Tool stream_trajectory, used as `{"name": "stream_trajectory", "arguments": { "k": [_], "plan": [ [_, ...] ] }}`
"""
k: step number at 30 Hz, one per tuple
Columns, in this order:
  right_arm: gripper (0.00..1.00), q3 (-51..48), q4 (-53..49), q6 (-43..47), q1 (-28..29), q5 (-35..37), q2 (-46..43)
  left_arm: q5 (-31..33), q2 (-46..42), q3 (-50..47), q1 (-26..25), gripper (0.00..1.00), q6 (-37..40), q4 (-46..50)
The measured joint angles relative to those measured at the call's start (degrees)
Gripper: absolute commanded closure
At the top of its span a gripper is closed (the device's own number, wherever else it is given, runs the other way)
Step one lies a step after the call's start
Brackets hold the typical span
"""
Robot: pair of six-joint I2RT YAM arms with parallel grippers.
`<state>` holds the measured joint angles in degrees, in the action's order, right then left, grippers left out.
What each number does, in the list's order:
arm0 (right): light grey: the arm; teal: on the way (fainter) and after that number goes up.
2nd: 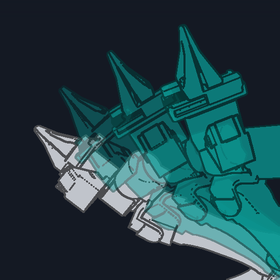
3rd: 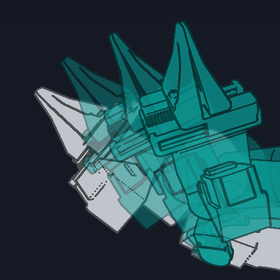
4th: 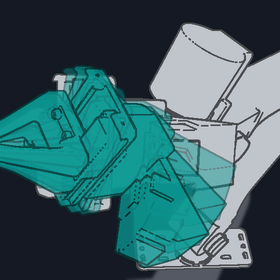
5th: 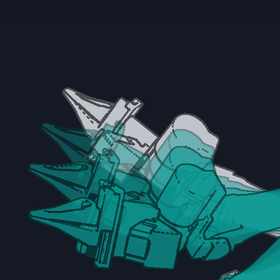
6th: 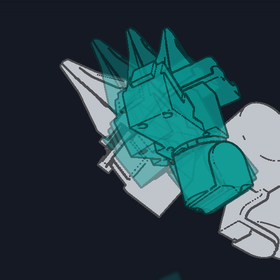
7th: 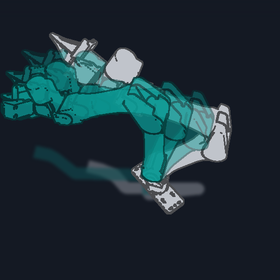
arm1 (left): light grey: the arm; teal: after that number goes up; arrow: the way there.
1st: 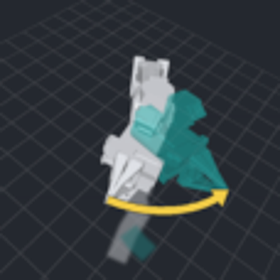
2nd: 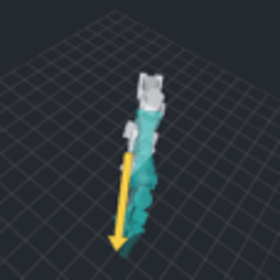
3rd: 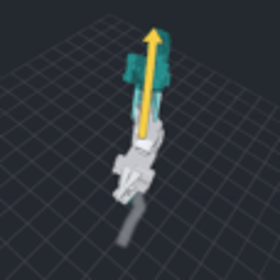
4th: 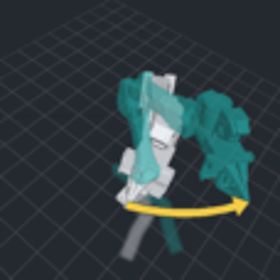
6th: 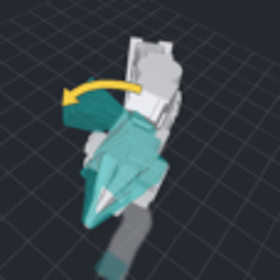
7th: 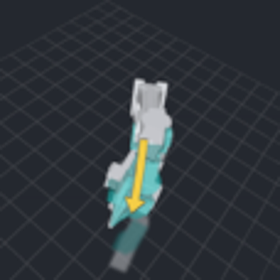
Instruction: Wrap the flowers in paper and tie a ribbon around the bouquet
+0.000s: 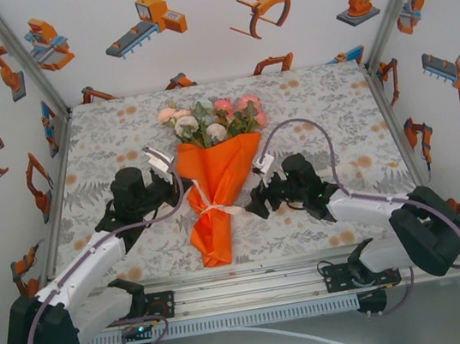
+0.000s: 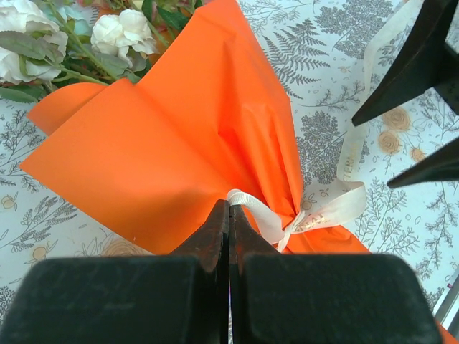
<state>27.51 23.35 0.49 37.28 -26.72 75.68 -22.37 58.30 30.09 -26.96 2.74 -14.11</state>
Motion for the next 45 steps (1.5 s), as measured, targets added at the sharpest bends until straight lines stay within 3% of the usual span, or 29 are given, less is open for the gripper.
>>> {"name": "stream_trajectory", "arguments": {
  "k": [5, 10, 17, 21, 24, 27, 30, 32, 35, 40, 45],
  "plan": [
    [0.19, 0.0, 0.9, 3.82, 0.04, -7.89, 5.42, 0.09, -0.48, -0.15, 0.0, 1.0, 0.46, -0.11],
    [0.22, 0.0, 6.43, 4.63, 0.04, -7.56, 11.47, 0.09, -0.48, -0.15, -0.02, 1.0, 0.5, -0.61],
    [0.42, -0.15, 15.61, 6.23, 0.22, -0.9, 17.27, 0.46, -0.5, -0.17, 0.0, 1.0, 0.63, -1.11],
    [0.33, -3.48, 18.69, 6.19, 0.35, 8.83, 15.43, 1.42, -1.4, -1.01, 0.0, 1.0, 0.7, -1.33],
    [0.34, -5.68, 19.93, 5.99, 0.35, 16.68, 13.4, 2.01, -2.05, -1.55, -0.02, 1.0, 0.87, -1.38],
    [0.43, -6.16, 21.05, 5.55, 0.26, 23.39, 13.11, 2.4, -2.08, -1.6, -0.02, 1.0, 0.94, -1.42],
    [0.59, -6.34, 21.18, 4.57, -0.76, 27.52, 13.14, 2.49, -2.08, -1.6, 0.0, 1.0, 0.96, -1.62],
    [0.79, -6.49, 21.4, 3.28, -1.92, 28.68, 13.35, 2.69, -2.08, -1.62, -0.02, 1.0, 1.05, -1.7],
    [1.0, -6.54, 21.68, 1.92, -2.99, 28.3, 13.68, 2.91, -2.08, -1.62, 0.0, 1.0, 1.07, -1.73],
    [1.0, -6.73, 20.85, -0.59, -4.17, 25.51, 12.5, 2.91, -2.1, -1.62, 0.0, 1.0, 1.07, -1.75],
    [1.0, -7.17, 17.75, -5.11, -4.24, 18.64, 3.89, 2.84, -2.62, -1.62, 0.0, 1.0, 1.05, -1.79]
  ]
}}
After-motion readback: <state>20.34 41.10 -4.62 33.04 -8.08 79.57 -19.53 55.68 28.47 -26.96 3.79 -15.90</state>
